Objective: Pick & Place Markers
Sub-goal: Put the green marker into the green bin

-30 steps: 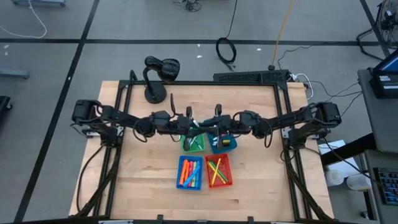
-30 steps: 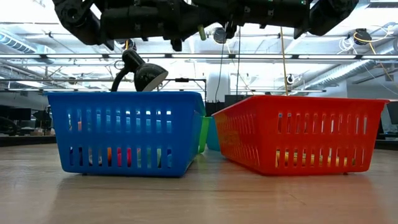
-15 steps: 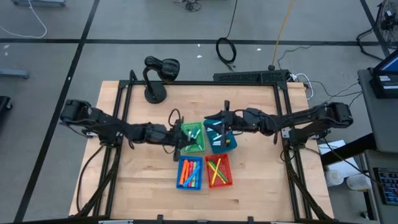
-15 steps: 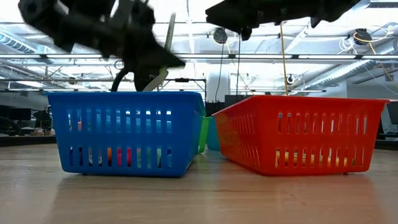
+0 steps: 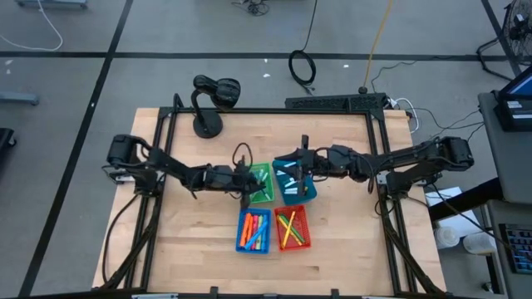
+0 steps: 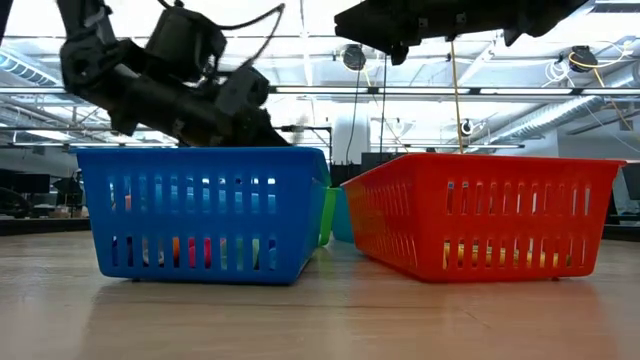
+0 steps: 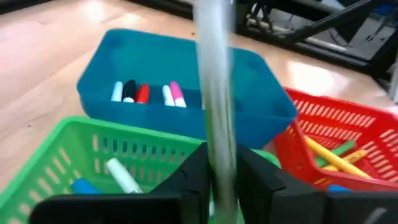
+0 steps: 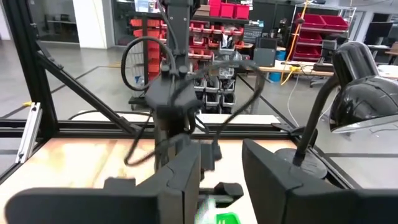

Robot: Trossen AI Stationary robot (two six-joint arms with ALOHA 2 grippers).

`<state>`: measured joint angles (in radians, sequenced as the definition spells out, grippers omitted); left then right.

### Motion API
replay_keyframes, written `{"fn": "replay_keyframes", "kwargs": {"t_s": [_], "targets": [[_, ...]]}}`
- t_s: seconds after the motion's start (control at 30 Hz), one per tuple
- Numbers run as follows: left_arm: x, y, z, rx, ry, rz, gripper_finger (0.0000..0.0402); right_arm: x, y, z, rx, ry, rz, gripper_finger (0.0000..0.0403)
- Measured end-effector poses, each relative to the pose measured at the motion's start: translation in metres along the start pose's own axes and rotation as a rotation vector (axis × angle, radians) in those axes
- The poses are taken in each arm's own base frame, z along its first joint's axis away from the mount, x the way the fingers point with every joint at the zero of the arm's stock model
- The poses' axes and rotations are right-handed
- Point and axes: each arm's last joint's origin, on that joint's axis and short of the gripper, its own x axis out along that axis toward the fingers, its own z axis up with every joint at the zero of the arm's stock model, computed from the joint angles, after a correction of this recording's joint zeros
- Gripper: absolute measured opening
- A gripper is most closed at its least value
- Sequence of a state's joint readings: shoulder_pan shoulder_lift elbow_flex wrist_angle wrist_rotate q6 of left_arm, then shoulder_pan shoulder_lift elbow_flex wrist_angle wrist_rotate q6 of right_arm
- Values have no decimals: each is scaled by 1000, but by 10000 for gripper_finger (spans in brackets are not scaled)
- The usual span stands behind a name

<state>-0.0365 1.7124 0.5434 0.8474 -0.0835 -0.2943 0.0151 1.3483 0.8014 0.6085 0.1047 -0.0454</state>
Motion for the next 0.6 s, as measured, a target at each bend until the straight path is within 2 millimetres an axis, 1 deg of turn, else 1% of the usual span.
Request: {"fn": "replay_keyframes", "kwargs": {"t_s": [0.07, 0.2, 0.27, 0.37, 0.5, 0.57, 0.6], "targets": [[4, 2, 0, -1, 15, 12, 79, 0, 0, -2, 3, 6, 0, 103], [4, 7, 1, -5, 22, 31, 109, -1, 0, -6, 4, 17, 1, 103], [0, 8, 5, 6, 24, 23, 121, -2, 0, -7, 4, 18, 1, 102], [-9, 6, 16, 85, 43, 8, 132, -2, 0, -7, 4, 18, 1, 102], [-31, 1, 24, 168, 153, 15, 136, -2, 0, -7, 4, 17, 1, 102], [-41, -3, 20, 213, 253, 13, 133, -2, 0, -7, 4, 17, 1, 102], [-45, -4, 14, 227, 319, 17, 131, -2, 0, -7, 5, 17, 1, 102]]}}
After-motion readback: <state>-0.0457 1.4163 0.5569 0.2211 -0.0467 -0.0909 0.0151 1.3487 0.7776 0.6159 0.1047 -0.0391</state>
